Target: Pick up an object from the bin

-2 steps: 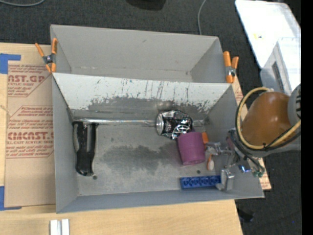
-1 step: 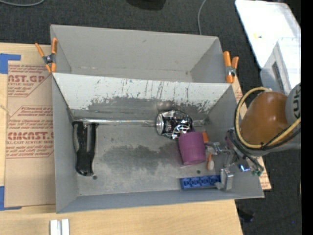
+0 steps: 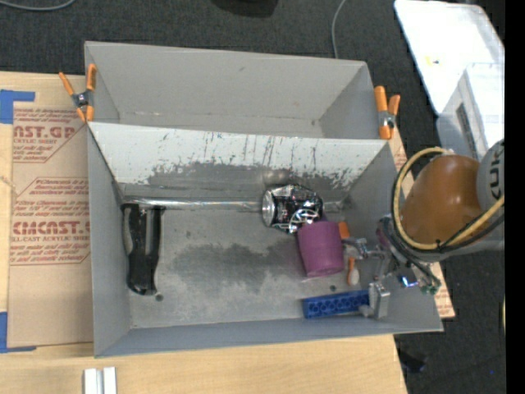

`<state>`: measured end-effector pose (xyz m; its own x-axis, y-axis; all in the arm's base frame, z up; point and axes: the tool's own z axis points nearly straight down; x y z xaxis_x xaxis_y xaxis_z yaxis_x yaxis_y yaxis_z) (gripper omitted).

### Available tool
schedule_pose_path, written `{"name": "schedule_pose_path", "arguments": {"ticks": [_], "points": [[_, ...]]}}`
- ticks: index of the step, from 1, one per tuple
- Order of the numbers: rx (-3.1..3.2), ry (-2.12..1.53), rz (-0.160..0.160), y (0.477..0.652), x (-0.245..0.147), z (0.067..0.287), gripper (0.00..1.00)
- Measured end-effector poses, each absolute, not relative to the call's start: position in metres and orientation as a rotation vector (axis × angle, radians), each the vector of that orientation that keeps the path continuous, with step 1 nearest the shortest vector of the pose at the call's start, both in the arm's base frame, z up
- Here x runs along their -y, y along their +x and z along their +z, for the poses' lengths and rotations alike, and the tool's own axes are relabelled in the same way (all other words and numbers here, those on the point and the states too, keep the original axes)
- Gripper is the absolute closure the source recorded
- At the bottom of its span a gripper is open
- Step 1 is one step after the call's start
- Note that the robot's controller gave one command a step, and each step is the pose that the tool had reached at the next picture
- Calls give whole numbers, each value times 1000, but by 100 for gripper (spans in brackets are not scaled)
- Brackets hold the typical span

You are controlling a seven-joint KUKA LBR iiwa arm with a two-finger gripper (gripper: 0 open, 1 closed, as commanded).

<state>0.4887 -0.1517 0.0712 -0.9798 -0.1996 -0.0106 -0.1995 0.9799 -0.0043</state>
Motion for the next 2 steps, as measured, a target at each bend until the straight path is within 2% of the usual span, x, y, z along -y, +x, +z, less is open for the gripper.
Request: {"name": "schedule_pose_path", "arguments": {"ticks": [1, 2], "points": [[-3131, -141, -2, 490, 145, 70, 0], [-3104, -397, -4, 500, 151, 71, 100]]}}
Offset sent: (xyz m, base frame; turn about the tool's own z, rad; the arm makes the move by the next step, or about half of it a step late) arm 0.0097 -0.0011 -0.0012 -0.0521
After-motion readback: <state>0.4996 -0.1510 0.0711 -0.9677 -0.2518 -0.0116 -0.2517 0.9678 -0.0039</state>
